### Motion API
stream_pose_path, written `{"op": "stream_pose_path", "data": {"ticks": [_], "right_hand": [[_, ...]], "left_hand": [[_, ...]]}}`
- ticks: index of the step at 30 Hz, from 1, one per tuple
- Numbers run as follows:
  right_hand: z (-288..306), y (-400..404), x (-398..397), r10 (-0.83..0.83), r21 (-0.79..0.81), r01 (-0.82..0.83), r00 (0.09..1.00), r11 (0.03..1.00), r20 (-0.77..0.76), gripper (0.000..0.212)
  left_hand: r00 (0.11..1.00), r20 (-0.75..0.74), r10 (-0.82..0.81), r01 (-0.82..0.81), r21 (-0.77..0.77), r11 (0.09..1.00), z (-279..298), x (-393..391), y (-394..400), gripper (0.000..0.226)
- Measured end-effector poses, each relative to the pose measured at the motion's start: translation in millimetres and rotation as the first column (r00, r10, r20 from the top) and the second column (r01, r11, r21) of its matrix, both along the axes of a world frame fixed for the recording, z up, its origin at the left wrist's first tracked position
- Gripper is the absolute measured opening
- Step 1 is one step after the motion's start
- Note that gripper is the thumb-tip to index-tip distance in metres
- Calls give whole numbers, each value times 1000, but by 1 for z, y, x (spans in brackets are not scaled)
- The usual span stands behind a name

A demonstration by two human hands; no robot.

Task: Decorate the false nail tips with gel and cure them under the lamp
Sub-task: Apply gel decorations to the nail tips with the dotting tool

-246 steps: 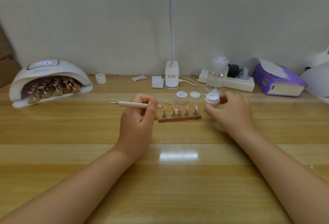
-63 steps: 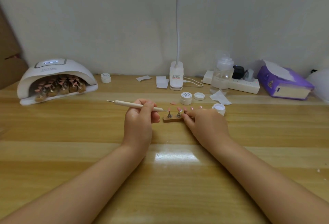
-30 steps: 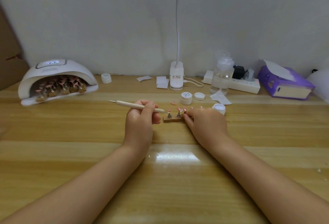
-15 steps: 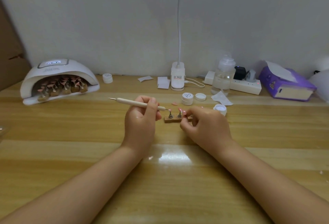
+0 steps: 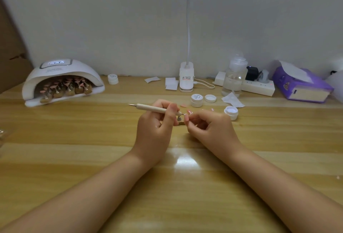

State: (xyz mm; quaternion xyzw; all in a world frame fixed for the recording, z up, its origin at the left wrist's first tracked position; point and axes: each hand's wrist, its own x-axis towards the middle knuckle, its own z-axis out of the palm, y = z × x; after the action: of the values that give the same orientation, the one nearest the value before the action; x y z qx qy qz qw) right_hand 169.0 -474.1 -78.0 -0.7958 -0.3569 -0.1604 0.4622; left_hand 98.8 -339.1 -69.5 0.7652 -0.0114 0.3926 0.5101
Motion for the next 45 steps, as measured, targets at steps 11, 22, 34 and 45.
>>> {"op": "stream_pose_path", "data": {"ticks": [11, 22, 34, 45], "right_hand": [[-1, 0, 2, 0, 0, 0, 998, 1000, 63, 6], [1, -1, -2, -6, 23, 3, 995, 1000, 98, 9], [1, -1, 0, 1, 14, -3, 996, 1000, 88, 10], [0, -1, -1, 0, 24, -3, 993, 1000, 118, 10]], "left_hand": [[1000, 13, 28, -28, 64, 998, -1, 1, 0, 18], [999, 16, 36, -37, 73, 997, -2, 2, 1, 18], [999, 10, 35, -36, 65, 997, -2, 2, 0, 19], [999, -1, 38, -38, 71, 997, -2, 3, 0, 20]]}}
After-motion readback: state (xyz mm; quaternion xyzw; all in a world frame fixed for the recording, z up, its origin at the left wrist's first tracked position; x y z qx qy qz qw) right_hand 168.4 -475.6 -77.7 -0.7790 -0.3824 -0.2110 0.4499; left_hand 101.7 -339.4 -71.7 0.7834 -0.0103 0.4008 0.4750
